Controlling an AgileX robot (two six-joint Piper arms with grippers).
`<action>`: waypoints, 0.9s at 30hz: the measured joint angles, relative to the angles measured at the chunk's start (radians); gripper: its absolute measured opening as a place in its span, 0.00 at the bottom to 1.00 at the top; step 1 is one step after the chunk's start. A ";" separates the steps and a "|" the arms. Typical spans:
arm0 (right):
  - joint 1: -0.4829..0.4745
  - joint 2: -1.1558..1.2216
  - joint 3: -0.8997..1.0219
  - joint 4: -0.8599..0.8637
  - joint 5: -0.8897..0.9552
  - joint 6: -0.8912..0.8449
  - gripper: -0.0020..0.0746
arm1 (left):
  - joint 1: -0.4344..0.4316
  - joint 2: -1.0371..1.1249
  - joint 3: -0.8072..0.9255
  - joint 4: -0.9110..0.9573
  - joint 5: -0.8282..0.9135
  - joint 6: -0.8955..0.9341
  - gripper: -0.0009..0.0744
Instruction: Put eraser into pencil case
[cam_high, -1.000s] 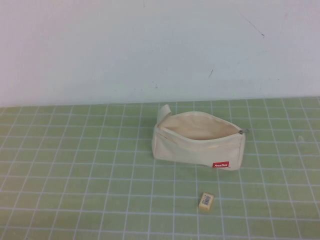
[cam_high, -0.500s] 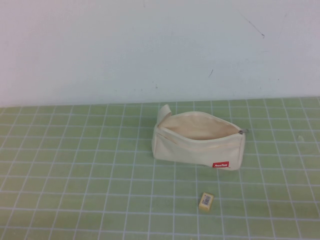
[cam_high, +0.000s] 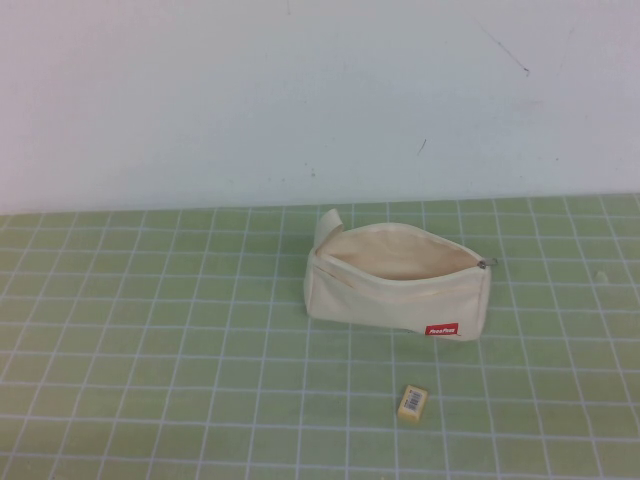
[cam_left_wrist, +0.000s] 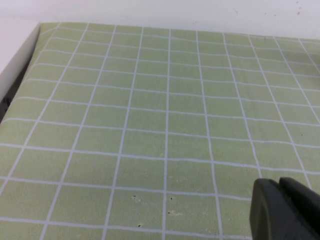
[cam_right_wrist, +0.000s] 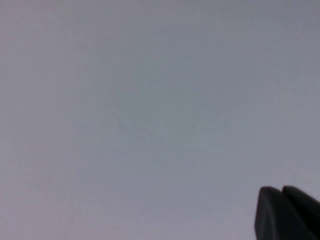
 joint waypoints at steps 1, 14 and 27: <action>0.000 0.000 -0.029 0.005 0.046 -0.002 0.02 | 0.000 0.000 0.000 0.000 0.000 0.000 0.01; 0.000 0.283 -0.647 -0.016 1.007 -0.038 0.02 | 0.000 0.000 0.000 0.000 0.000 0.000 0.01; 0.002 0.828 -0.751 0.493 1.398 -0.556 0.03 | 0.000 0.000 0.000 0.000 0.000 0.000 0.01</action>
